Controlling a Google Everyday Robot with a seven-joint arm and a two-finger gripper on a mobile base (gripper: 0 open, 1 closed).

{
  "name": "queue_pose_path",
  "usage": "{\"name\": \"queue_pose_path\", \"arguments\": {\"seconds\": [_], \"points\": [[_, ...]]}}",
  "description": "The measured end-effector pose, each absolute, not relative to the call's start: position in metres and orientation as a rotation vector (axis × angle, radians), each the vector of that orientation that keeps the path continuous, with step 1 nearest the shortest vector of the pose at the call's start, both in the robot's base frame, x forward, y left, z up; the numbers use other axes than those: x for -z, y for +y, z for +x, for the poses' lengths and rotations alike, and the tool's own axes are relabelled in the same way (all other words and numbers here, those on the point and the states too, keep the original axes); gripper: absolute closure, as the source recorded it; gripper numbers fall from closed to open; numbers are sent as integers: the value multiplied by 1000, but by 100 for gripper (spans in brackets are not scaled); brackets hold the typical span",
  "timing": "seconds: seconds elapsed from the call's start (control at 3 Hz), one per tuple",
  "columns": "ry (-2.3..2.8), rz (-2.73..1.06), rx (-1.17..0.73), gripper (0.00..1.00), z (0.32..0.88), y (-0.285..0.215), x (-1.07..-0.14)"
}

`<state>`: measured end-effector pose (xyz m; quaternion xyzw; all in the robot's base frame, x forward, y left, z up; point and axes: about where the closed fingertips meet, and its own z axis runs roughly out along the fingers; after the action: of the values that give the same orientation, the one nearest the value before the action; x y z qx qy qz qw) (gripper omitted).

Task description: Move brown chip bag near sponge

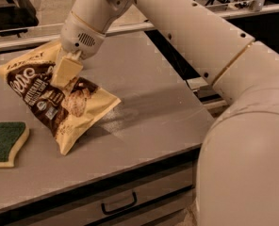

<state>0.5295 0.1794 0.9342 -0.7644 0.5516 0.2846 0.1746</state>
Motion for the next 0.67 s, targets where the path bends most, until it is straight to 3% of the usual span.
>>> {"name": "queue_pose_path", "arguments": {"seconds": [0.67], "points": [[1535, -2199, -896, 13, 521, 195, -919]]}}
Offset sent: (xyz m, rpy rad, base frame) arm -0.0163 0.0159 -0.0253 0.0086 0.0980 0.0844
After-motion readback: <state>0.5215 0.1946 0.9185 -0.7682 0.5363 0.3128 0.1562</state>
